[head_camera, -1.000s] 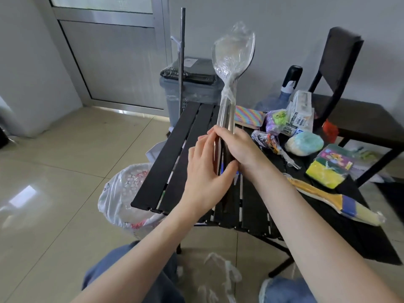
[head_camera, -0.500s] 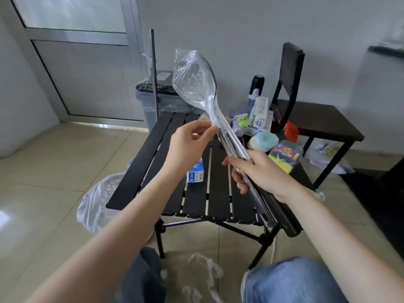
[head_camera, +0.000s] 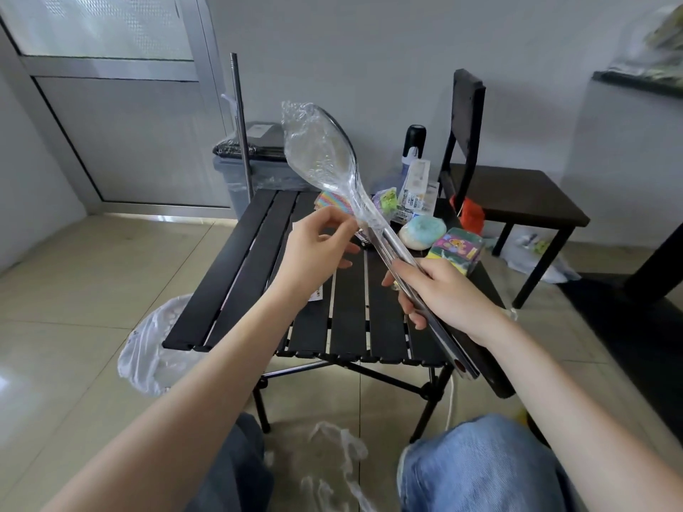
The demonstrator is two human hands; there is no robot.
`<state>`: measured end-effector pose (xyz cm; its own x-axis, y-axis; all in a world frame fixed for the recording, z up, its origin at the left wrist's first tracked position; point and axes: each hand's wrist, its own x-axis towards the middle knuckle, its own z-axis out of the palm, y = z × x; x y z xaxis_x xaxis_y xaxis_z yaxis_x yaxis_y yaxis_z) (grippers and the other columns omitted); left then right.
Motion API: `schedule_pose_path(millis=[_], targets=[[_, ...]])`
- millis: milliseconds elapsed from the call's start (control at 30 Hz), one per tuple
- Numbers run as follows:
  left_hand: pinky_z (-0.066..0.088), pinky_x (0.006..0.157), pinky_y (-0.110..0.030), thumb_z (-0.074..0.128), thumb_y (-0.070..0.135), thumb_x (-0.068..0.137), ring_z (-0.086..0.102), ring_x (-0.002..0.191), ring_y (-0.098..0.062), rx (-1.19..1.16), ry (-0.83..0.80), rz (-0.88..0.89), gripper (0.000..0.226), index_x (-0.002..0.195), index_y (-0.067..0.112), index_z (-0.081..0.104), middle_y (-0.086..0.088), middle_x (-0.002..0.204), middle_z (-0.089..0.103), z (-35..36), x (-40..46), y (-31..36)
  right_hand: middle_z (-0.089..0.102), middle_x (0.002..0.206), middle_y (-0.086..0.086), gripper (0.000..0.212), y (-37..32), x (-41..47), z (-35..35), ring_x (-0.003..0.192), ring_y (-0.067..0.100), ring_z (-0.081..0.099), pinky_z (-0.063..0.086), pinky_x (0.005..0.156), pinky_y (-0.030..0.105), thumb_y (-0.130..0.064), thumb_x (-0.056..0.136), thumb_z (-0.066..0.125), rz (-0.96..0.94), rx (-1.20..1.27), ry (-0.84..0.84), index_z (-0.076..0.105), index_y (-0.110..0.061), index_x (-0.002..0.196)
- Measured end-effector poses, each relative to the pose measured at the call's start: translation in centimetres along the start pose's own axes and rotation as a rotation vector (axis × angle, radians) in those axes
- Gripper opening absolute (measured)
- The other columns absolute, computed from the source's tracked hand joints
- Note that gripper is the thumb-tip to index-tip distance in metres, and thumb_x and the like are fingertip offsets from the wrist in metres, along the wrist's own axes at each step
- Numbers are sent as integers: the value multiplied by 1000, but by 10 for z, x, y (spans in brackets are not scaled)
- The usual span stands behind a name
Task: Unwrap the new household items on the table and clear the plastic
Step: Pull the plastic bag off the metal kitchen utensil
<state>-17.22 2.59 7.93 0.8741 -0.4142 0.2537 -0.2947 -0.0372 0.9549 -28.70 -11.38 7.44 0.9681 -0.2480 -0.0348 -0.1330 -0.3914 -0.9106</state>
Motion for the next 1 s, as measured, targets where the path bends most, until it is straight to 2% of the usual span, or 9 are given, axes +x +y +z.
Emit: schedule_pose_path(millis=[67, 133, 200, 333, 433, 567, 800, 1000], targets=[[55, 56, -22, 56, 19, 95, 67, 64, -6, -43, 31, -23, 12, 83, 15, 59, -3, 94, 68, -3, 4, 2, 52, 62, 14, 37, 2, -1, -1, 48, 25, 46, 40, 53, 34, -32, 102, 44, 10, 30, -7, 62, -1, 94], [56, 57, -24, 58, 26, 94, 68, 67, -7, -104, 46, -54, 11, 91, 16, 59, -2, 98, 69, -6, 8, 5, 51, 62, 16, 38, 3, -2, -2, 47, 25, 45, 40, 52, 33, -34, 101, 44, 12, 56, -24, 63, -1, 92], [56, 58, -24, 62, 38, 91, 69, 71, -9, -101, 43, -83, 26, 101, 14, 59, -3, 99, 70, -8, 12, 7, 52, 61, 16, 39, 5, -2, -3, 47, 25, 46, 41, 52, 33, -36, 101, 44, 13, 50, -44, 63, -3, 91], [54, 51, -22, 68, 46, 83, 66, 66, -11, -6, 212, -31, 30, 86, 19, 56, -7, 88, 63, -9, 21, 15, 54, 57, 10, 39, 7, -2, -1, 45, 23, 48, 43, 57, 33, -37, 101, 45, -15, -62, -41, 65, -6, 88], [53, 47, -21, 70, 43, 83, 67, 63, -14, 16, 265, 2, 28, 84, 18, 56, -7, 91, 62, -11, 27, 19, 55, 55, 7, 38, 8, 0, 1, 43, 20, 49, 45, 57, 34, -37, 100, 46, -25, -87, -15, 65, -7, 87], [55, 49, -24, 69, 32, 87, 67, 55, -8, -23, 247, 25, 20, 87, 14, 61, -10, 93, 65, -11, 29, 18, 55, 55, 7, 38, 8, -1, -1, 42, 19, 49, 45, 56, 33, -37, 100, 46, -18, -95, 3, 66, -7, 87], [54, 49, -26, 65, 32, 90, 71, 63, -17, -118, 268, 13, 21, 96, 12, 64, -7, 93, 70, -15, 28, 12, 54, 54, 6, 36, 10, -4, -4, 43, 20, 49, 43, 53, 28, -34, 101, 46, -1, -113, 7, 66, -6, 89], [53, 51, -24, 65, 24, 90, 71, 63, -15, -64, 250, 11, 8, 92, 17, 69, -6, 92, 71, -14, 29, 13, 54, 52, 5, 36, 12, -5, -4, 43, 21, 49, 44, 55, 32, -35, 100, 47, -8, -133, 7, 65, -6, 88]])
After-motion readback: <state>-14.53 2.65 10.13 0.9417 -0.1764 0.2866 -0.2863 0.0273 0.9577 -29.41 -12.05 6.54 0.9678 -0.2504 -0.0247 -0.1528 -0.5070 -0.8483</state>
